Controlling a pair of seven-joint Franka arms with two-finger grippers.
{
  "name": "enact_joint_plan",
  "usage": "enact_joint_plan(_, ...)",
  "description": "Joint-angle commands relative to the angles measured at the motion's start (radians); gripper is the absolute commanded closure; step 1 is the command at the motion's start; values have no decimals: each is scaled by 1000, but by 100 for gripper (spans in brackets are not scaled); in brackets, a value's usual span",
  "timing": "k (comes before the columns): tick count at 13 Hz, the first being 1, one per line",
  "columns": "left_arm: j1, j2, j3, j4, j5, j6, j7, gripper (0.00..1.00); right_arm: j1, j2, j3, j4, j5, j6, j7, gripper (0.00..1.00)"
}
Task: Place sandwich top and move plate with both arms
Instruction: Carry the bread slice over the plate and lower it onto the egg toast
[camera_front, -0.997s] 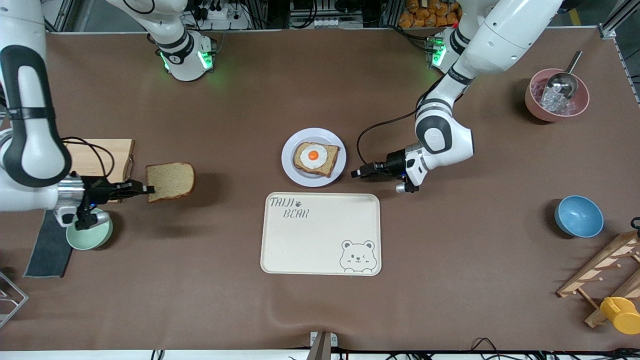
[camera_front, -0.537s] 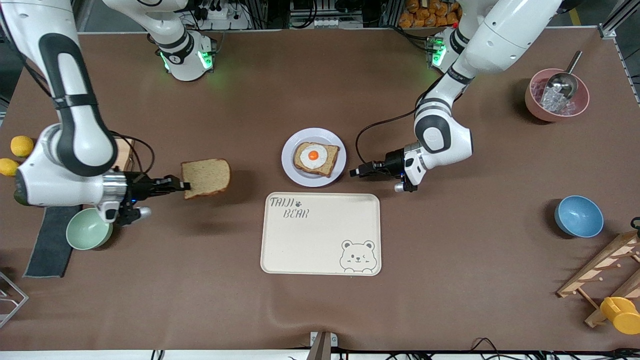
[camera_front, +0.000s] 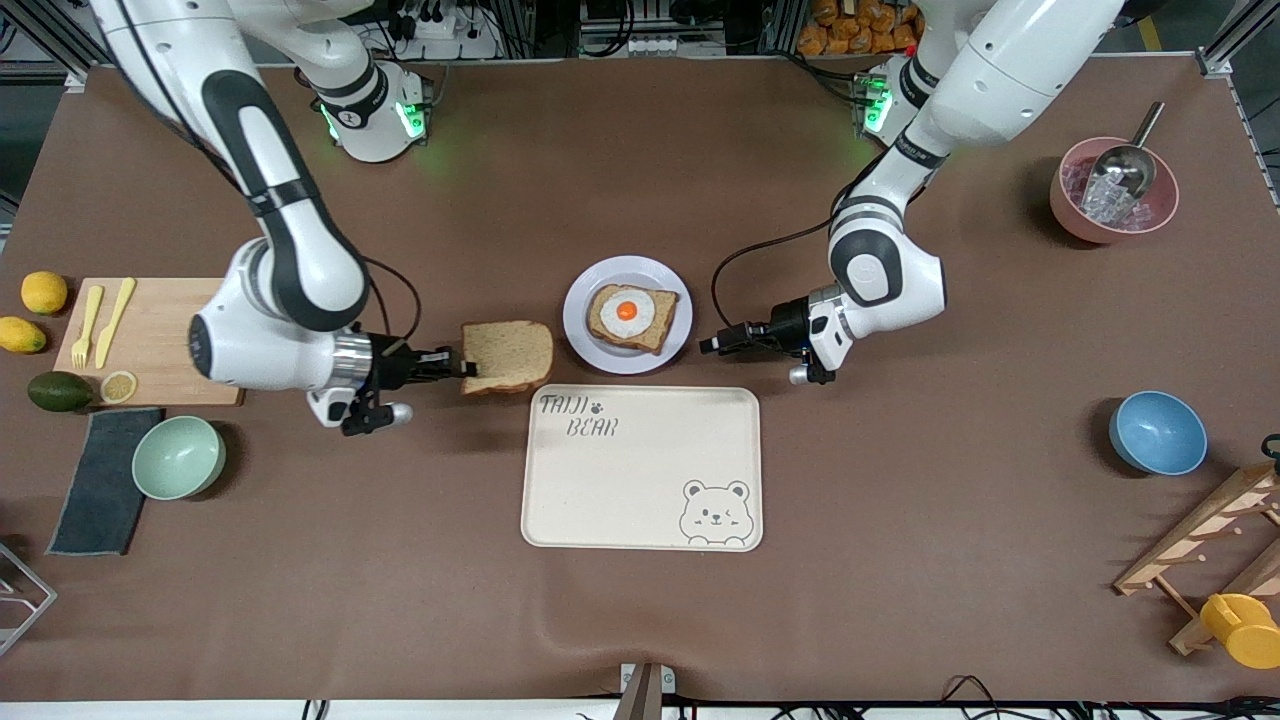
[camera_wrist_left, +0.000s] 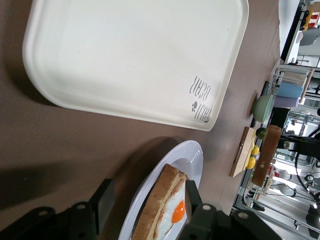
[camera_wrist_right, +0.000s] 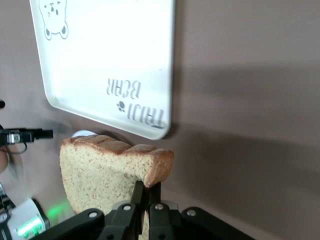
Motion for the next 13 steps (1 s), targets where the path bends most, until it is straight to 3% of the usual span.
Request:
enact_joint_plan(1,11,-32,-9,-22,-27,-13,8,35,130,-40,-11,-71,62,121,106,100)
enact_joint_plan(4,11,-32,-9,-22,-27,-13,8,35,190,-43,-10,-95,85,144,144,100)
enact_joint_plan(13,11,-29,-9,-21,-29,-13,8,35,394,-59,-11,-192,275,307,144,100)
